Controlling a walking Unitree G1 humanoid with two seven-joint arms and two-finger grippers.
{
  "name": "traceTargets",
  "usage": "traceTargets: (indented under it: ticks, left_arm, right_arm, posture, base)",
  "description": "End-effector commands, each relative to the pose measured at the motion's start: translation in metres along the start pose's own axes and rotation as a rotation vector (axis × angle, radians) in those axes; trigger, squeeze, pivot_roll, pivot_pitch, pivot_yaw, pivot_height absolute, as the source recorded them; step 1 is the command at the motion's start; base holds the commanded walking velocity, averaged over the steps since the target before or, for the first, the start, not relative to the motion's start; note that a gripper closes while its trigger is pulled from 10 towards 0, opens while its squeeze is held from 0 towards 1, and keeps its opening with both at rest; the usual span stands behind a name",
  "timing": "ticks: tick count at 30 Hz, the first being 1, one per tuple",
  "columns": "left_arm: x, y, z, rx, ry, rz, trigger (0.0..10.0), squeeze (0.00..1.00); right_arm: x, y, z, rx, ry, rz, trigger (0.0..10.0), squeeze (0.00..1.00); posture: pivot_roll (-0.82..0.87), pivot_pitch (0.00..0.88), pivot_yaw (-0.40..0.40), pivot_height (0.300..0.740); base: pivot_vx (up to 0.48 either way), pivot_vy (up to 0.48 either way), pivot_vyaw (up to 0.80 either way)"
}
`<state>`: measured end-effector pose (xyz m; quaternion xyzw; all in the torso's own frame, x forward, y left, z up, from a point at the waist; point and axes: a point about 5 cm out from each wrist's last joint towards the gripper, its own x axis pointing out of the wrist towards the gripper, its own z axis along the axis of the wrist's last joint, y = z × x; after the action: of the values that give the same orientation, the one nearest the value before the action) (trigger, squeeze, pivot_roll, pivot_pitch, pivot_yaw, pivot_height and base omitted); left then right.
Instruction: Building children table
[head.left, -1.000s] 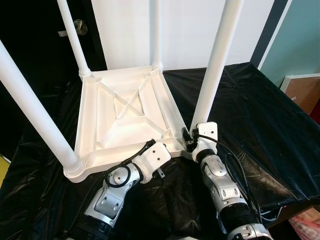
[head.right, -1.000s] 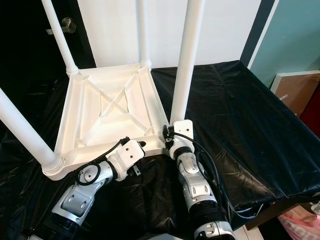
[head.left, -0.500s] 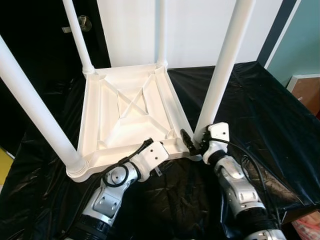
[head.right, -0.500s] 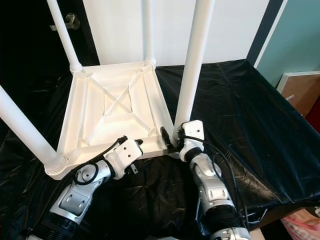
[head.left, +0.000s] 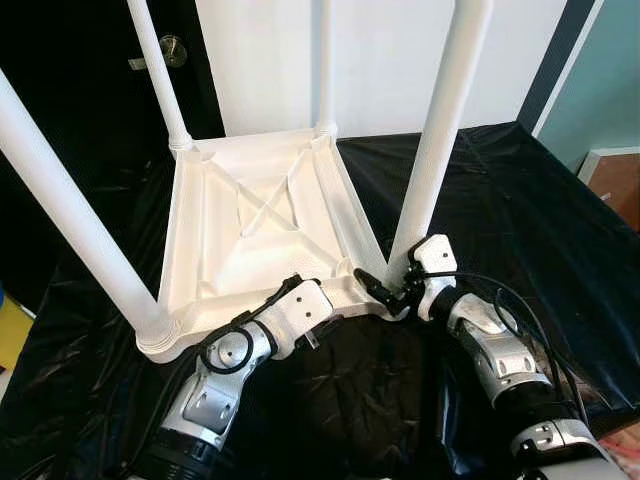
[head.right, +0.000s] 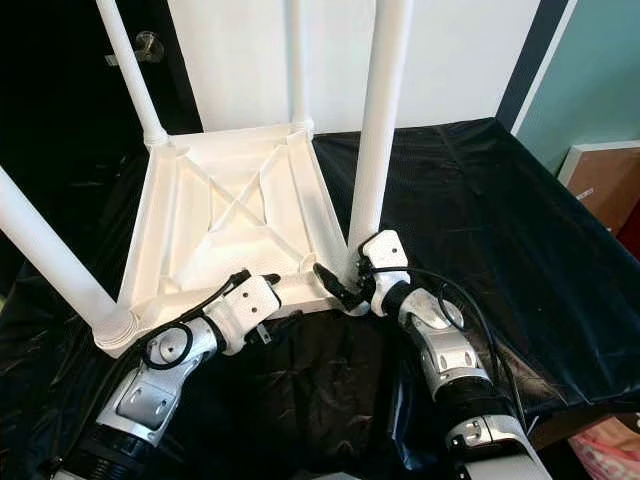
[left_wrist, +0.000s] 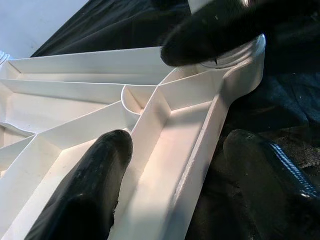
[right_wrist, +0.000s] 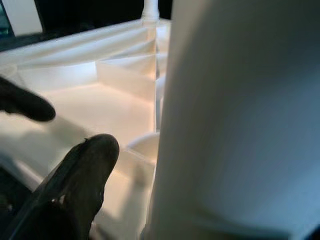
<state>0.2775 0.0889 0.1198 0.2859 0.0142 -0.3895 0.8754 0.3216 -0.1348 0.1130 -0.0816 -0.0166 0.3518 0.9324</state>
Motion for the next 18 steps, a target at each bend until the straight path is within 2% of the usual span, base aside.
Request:
traceTargets:
  ticks: [1,3,4,9,13,14,18]
  left_arm:
    - [-0.004,0.01,-0.004,0.002,0.025,0.228,10.0,0.0]
    - [-0.004,0.009,-0.005,-0.003,0.031,0.224,10.0,0.0]
    - [-0.005,0.007,-0.006,-0.022,0.043,0.225,10.0,0.0]
    - [-0.006,0.006,-0.005,-0.036,0.039,0.224,10.0,0.0]
    - [-0.005,0.0,-0.001,-0.092,0.044,0.189,10.0,0.0]
    - [-0.005,-0.005,0.002,-0.114,0.035,0.162,10.0,0.0]
    - [-0.001,-0.015,0.007,-0.149,0.037,0.141,10.0,0.0]
  right_arm:
    - [0.004,0.001,0.001,-0.025,0.015,0.035,8.7,0.0]
    - [0.004,0.001,0.0,-0.024,0.02,0.039,8.7,0.0]
    - [0.003,0.002,-0.004,0.022,0.021,0.037,0.0,0.0]
    - [0.002,0.004,-0.008,0.049,0.017,0.009,0.0,0.0]
    - [0.002,0.004,-0.01,0.073,0.0,-0.035,0.0,0.0]
    - [0.002,0.004,-0.01,0.083,-0.005,-0.05,10.0,0.0]
    - [0.004,0.004,-0.009,0.109,-0.02,-0.084,10.0,0.0]
  posture:
    - [0.02,0.0,-0.005,0.74]
    - [0.02,0.0,-0.005,0.74]
    - [0.03,0.0,-0.014,0.74]
    - [0.04,0.0,-0.014,0.74]
    - [0.05,0.0,-0.02,0.74]
    - [0.05,0.0,-0.023,0.74]
    - [0.06,0.0,-0.026,0.74]
  base:
    - [0.0,0.0,0.0]
    - [0.0,0.0,0.0]
    - [0.0,0.0,0.0]
    - [0.0,0.0,0.0]
    - [0.0,0.0,0.0]
    - [0.0,0.0,0.0]
    - [0.0,0.0,0.0]
